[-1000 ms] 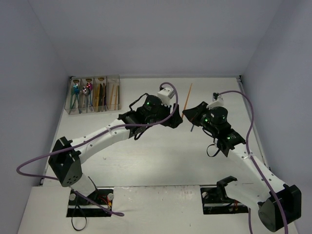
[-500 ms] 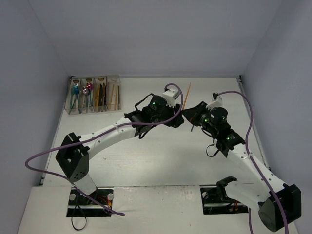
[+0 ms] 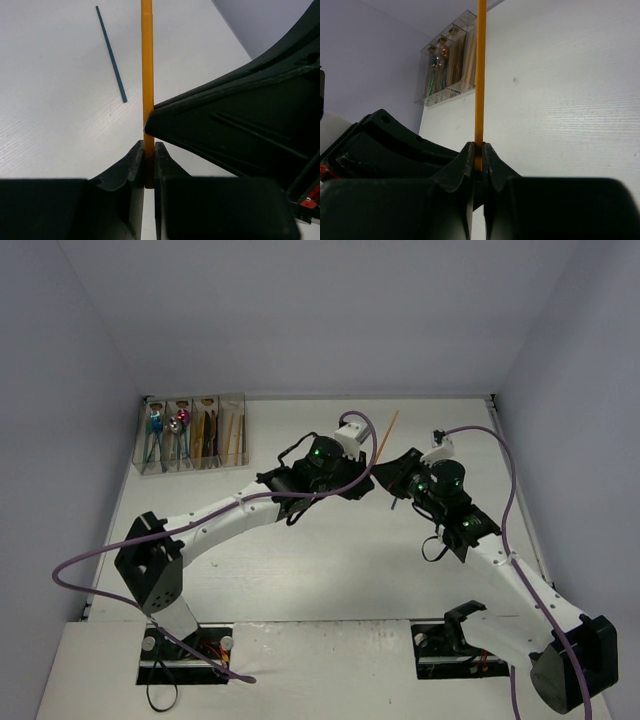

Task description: Sort the eating utensils into containers

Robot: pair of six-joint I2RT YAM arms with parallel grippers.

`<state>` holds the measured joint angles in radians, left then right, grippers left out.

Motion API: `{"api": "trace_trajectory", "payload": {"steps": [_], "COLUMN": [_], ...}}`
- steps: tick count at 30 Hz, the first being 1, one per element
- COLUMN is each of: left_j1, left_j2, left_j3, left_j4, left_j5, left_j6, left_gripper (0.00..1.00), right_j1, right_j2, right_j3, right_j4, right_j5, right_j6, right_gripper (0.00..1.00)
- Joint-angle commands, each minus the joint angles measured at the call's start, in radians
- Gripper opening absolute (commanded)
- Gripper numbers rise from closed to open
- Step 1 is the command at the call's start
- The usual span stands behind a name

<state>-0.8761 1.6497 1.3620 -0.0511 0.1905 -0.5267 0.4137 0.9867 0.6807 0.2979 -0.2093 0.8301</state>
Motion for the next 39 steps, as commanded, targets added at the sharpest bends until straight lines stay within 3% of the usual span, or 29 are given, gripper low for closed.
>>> {"api": "trace_trajectory", "payload": {"steps": [1, 5, 9, 16, 23, 34, 39], "left_j1": [0.005, 0.019, 0.103, 0.374, 0.595, 0.692, 0.694], "left_j2": [-0.040, -0.057, -0.072, -0.045, 0.098, 0.383, 0.393], "left_j3": [0.007, -0.020, -0.047, 0.005, 0.142, 0.398, 0.421], "left_j4": [0.053, -0.049, -0.144, -0.316, -0.353, -0.423, -0.445], "left_j5": [-0.082, -0.188, -0.254, -0.317, -0.326, -0.309, -0.338], "left_j6": [0.005, 0.018, 0.017, 0.094, 0.159, 0.244, 0.244], "left_gripper": [0.00, 0.00, 0.00, 0.00, 0.00, 0.00, 0.12], "right_j1": [0.010, 0.008, 0.001, -0.023, -0.039, -0.050, -0.053], "right_j2": [-0.003, -0.021, -0.043, -0.053, -0.002, 0.053, 0.085], "right_j3": [-0.008, -0.019, -0.005, 0.039, 0.011, 0.000, -0.007], "right_j4": [0.076, 0.054, -0.031, -0.209, -0.230, -0.238, -0.255], "right_j5": [-0.005, 0.043, 0.120, 0.313, 0.299, 0.274, 0.321], "right_j6": [-0.027, -0.055, -0.108, -0.225, -0.236, -0.259, -0.257], "right_gripper": [0.26, 0.50, 0.62, 0.64, 0.65, 0.67, 0.68]}}
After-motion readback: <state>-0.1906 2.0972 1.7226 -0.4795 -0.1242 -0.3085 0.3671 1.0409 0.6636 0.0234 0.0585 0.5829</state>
